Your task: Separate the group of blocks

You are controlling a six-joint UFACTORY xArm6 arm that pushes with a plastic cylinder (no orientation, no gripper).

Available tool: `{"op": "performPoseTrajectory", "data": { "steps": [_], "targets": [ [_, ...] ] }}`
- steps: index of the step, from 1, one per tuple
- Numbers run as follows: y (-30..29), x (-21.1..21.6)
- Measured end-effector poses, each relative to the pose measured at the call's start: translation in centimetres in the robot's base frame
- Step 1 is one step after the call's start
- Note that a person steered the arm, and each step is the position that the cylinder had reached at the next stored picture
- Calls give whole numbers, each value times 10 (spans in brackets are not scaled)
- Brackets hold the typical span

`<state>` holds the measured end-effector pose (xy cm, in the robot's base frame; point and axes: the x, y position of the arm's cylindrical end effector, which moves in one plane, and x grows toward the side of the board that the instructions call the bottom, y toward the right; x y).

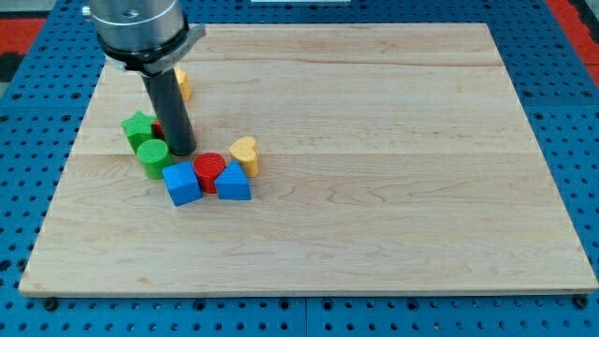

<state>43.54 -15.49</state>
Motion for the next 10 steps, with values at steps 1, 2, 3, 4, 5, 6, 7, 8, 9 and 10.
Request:
{"op": "performPoseTrajectory", "data": {
  "steps": [1, 2, 3, 4, 5, 6, 7, 8, 9, 10],
  "targets": [
    [-8, 2],
    [-6, 27],
    [6, 27],
    [6, 24],
    [31, 28],
    [63, 30],
    [96, 29],
    [111, 27],
    [114, 37],
    [124, 26]
  ]
}}
